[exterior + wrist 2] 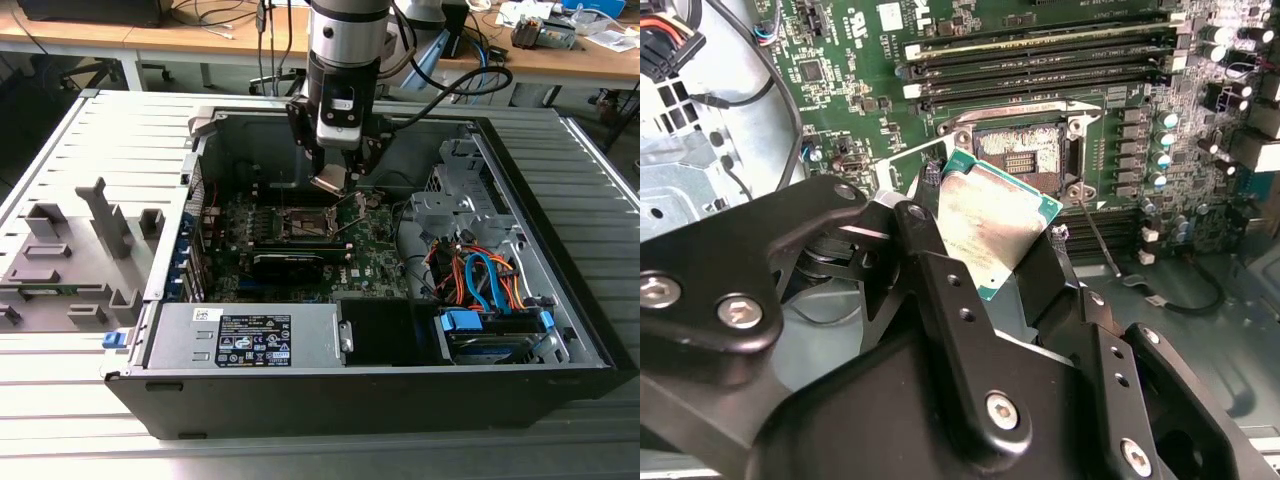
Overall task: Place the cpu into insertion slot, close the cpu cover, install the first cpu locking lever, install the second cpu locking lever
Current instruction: 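Place the cpu into insertion slot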
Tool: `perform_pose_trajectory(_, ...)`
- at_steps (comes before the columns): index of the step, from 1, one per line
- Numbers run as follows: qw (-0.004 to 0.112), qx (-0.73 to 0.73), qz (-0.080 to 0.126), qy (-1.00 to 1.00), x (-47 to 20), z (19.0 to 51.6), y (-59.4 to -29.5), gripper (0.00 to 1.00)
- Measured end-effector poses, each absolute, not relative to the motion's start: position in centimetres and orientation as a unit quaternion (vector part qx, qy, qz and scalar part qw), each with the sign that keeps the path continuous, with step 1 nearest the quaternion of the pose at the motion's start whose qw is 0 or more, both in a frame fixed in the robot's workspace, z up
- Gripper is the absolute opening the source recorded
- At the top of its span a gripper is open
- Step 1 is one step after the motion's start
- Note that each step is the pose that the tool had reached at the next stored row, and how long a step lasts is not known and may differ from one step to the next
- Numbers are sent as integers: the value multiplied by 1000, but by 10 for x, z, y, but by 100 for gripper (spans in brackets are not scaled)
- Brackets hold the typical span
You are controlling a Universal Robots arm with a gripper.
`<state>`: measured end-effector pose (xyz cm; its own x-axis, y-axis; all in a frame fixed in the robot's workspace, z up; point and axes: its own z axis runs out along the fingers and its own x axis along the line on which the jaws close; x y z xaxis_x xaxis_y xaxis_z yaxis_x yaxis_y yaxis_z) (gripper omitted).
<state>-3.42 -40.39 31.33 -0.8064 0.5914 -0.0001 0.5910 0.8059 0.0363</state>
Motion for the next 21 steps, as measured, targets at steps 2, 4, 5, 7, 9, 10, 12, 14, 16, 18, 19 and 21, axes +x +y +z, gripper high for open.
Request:
perform_pose_trajectory(2,6,314,17,949,-34,313,-404,54)
perform_pose_trajectory(4,6,318,17,948,-34,313,-404,54)
perform_pose_trajectory(5,6,321,16,947,-34,313,-404,54)
perform_pose_trajectory(7,6,324,16,946,-34,313,-404,54)
perform_pose_trajectory(9,6,327,16,945,-34,313,-404,54)
perform_pose_trajectory(10,7,328,15,944,-34,313,-404,54)
perform_pose_trajectory(12,7,332,15,943,-34,313,-404,54)
perform_pose_trajectory(14,7,334,15,942,-34,313,-404,54)
perform_pose_trajectory(16,7,338,14,941,-34,313,-404,54)
perform_pose_trajectory(18,7,343,14,939,-34,313,-404,54)
perform_pose_trajectory(19,7,345,14,938,-34,313,-404,54)
perform_pose_trajectory(21,7,348,14,938,-34,313,-404,54)
